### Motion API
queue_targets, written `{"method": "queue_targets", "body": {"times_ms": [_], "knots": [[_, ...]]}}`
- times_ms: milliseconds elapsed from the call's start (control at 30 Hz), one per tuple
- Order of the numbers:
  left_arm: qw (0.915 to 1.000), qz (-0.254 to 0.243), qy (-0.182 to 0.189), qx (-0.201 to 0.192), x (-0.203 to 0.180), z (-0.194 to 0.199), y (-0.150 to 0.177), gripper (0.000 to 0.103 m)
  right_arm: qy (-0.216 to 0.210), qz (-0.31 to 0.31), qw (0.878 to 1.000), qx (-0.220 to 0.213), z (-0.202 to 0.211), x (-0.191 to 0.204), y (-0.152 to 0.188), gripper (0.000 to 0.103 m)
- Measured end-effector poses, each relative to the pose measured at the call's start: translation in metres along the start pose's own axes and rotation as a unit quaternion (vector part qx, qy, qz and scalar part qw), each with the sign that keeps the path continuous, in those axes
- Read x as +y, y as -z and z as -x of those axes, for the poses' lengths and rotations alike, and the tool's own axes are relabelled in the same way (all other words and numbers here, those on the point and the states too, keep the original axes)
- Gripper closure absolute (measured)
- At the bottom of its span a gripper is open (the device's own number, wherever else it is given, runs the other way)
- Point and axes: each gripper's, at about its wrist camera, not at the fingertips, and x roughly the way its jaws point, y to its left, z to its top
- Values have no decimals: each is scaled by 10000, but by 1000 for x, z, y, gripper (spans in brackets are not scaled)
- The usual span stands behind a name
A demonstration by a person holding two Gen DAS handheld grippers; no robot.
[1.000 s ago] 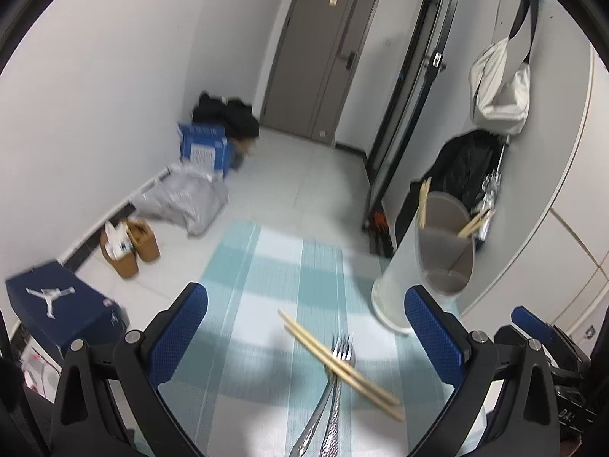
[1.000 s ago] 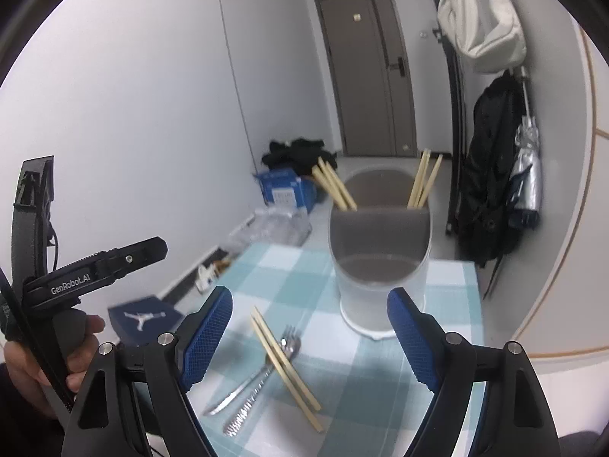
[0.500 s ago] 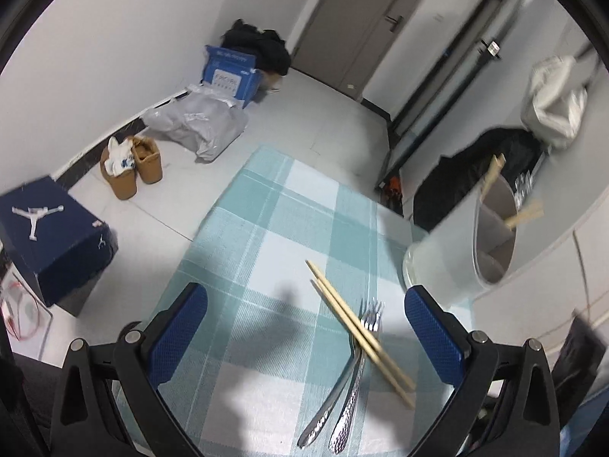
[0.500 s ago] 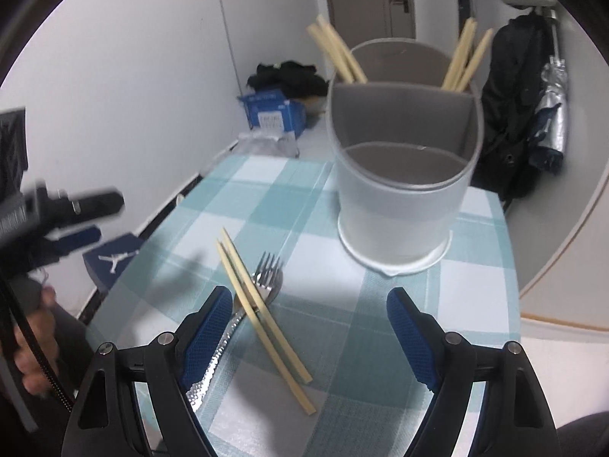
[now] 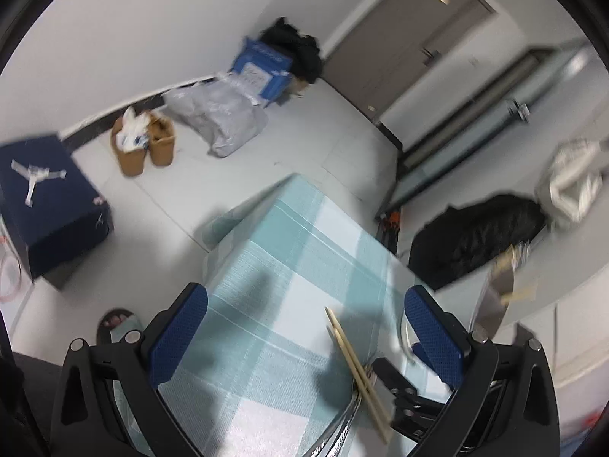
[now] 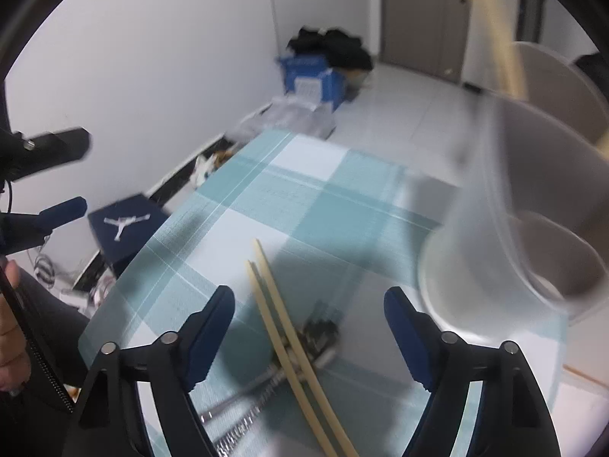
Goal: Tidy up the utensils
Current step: 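Move both open tools back down to the remaining chopsticks on the cloth, then close the right tool on a chopstick while the left tool grasps another chopstick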
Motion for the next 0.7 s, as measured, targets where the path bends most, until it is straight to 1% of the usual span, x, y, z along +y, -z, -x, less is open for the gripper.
{"method": "queue_targets", "body": {"times_ms": [33,100,167,233,300,400,467,533,567,633,700], "knots": [[9999,139,1,-12,4,1,-2,1,-29,31,9999,94,-6,1,-5,32],[9986,535,35,-25,19,2,-8,1,-16,68,9996,264,-18,3,-13,34],[9964,836,93,47,28,0,-11,1,-40,112,9988,482,-31,5,-22,37],[9943,1053,134,129,33,-5,-12,1,-128,29,9970,769,-44,4,-31,45],[9932,1145,127,144,34,-7,-13,1,-253,11,9946,1011,-53,5,-38,49],[9938,1091,129,162,31,-6,-15,1,-193,379,9918,1207,-63,17,-46,50],[9943,1062,95,97,30,-2,-15,1,-90,634,9897,1276,-69,24,-48,57],[9940,1082,120,92,34,-1,-18,1,-31,773,9878,1353,-75,29,-49,72],[9937,1108,142,105,35,0,-19,1,-34,822,9869,1389,-78,30,-49,73],[9929,1170,173,111,38,1,-20,1,-114,885,9853,1455,-83,31,-49,73],[9930,1163,187,92,38,3,-21,1,-109,1006,9850,1396,-82,32,-48,73]]}}
